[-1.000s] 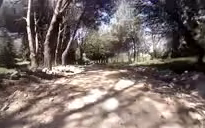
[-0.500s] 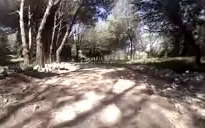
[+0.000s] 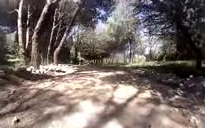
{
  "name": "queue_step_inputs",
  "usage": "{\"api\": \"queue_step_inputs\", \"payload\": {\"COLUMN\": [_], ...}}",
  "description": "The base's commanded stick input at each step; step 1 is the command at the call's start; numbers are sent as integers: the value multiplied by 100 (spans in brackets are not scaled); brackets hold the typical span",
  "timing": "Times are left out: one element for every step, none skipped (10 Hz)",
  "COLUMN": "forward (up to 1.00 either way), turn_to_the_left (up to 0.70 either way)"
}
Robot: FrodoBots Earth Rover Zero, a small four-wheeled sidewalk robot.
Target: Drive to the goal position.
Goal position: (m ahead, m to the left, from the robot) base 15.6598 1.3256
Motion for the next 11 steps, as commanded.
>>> {"api": "queue_step_inputs", "payload": {"forward": [70,70,70,70,70,70,70,70,70,70,70], "turn_to_the_left": [0,0,0,0,0,0,0,0,0,0,0]}}
